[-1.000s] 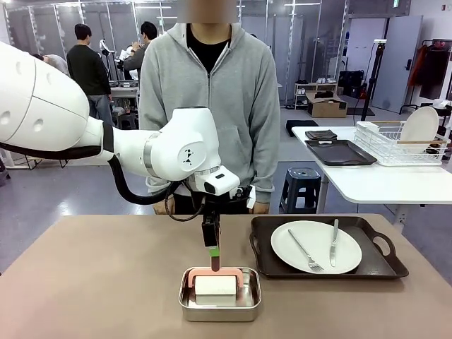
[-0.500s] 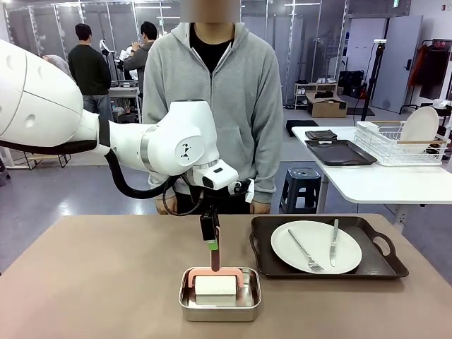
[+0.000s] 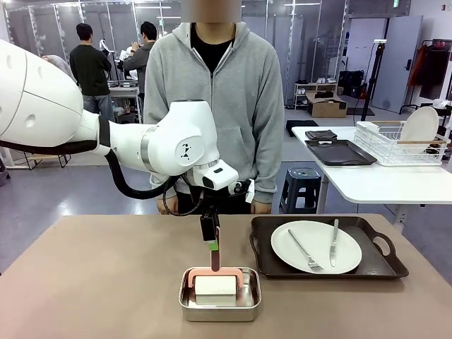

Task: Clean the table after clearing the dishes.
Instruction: Place the Lint Roller back on top of the Airtight Container, then when the right (or left) Handle tray is removed, use the right hand (or left hand) to clean the right (or left) side of the table with the Lint Roller.

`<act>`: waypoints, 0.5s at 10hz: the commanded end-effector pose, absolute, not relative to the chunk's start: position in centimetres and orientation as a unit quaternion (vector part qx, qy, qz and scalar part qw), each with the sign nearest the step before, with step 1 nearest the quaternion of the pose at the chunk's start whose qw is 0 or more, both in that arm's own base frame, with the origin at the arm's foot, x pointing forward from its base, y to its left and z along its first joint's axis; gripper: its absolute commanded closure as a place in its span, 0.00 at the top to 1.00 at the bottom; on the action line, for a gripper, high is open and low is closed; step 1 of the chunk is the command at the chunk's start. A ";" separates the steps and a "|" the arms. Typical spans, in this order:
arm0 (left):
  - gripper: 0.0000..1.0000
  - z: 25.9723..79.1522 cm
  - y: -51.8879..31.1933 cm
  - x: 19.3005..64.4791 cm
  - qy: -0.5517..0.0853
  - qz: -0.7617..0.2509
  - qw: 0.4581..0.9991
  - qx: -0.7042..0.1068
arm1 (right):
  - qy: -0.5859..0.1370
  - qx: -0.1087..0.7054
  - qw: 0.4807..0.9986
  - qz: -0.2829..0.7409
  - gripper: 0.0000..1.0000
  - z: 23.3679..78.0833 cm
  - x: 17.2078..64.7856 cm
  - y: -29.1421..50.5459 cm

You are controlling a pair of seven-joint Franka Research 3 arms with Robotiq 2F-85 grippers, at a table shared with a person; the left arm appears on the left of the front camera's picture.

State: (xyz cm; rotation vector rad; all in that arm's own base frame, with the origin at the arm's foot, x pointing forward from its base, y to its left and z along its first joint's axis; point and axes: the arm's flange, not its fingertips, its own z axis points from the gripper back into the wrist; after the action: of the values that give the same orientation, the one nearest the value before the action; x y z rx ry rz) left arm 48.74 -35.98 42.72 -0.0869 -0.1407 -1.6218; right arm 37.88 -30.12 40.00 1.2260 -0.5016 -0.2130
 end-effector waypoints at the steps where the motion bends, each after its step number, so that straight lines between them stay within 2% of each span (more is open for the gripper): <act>1: 1.00 42.9 -35.9 48.7 -0.064 -0.723 0.686 -0.037 | -0.233 0.570 0.782 -0.097 1.00 40.2 37.7 -30.0; 5: 1.00 42.9 -35.9 48.7 -0.064 -0.723 0.686 -0.037 | -0.233 0.570 0.782 -0.097 1.00 40.2 37.7 -30.0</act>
State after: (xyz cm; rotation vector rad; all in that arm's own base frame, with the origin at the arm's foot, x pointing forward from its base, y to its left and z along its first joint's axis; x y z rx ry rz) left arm 48.74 -35.98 42.71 -0.0870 -0.1405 -1.6218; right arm 37.88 -30.12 40.00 1.2260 -0.5016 -0.2130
